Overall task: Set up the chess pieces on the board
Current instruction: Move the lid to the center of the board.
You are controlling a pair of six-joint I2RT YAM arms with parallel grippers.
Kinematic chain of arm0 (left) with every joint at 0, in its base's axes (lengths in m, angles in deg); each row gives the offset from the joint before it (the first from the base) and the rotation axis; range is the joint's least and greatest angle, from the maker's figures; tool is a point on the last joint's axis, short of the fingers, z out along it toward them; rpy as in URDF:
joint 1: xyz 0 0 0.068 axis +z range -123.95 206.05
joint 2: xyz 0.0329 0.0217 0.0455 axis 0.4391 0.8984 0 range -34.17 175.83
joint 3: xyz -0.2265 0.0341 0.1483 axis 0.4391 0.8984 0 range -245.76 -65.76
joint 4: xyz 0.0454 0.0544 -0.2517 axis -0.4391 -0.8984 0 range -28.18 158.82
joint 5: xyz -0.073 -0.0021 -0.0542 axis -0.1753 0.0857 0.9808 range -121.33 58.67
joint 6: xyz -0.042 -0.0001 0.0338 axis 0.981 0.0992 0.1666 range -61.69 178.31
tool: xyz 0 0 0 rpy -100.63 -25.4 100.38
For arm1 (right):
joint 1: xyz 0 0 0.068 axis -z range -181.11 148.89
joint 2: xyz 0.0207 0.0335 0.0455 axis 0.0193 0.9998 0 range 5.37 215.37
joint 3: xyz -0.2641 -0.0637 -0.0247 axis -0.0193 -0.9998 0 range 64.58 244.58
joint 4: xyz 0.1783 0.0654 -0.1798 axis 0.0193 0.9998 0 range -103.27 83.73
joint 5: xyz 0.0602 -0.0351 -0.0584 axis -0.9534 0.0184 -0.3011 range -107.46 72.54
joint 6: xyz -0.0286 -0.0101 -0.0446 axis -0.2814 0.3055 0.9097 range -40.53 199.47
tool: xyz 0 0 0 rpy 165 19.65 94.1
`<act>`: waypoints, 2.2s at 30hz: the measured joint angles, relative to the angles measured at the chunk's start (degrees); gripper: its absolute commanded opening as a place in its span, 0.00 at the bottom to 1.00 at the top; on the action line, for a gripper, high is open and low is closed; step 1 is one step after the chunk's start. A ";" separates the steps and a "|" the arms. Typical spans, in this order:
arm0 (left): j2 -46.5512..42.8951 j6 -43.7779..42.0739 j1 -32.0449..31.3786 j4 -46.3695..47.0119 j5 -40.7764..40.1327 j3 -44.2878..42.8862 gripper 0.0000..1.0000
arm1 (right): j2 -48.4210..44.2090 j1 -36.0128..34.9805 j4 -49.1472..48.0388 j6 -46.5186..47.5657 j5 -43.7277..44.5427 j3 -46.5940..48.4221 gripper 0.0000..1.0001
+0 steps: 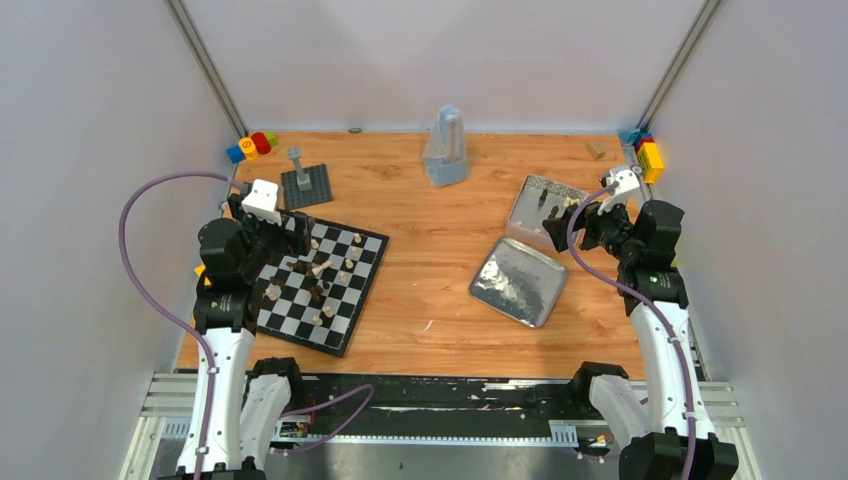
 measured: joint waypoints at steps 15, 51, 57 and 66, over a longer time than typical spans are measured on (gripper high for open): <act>0.02 -0.02 0.00 -0.46 0.42 0.02 1.00 | 0.00 0.02 1.46 1.99 -3.96 0.00 0.99; 1.60 -1.55 -0.09 -3.06 5.38 0.02 1.00 | 24.98 -39.91 15.82 26.99 21.33 -9.42 0.00; 1.81 -1.53 -0.09 -3.04 5.70 0.02 1.00 | 18.34 -38.47 22.91 30.18 24.33 -12.09 0.00; 1.90 -1.53 -0.09 -2.93 6.38 0.26 1.00 | 9.05 -35.67 33.59 37.24 28.89 -15.34 0.00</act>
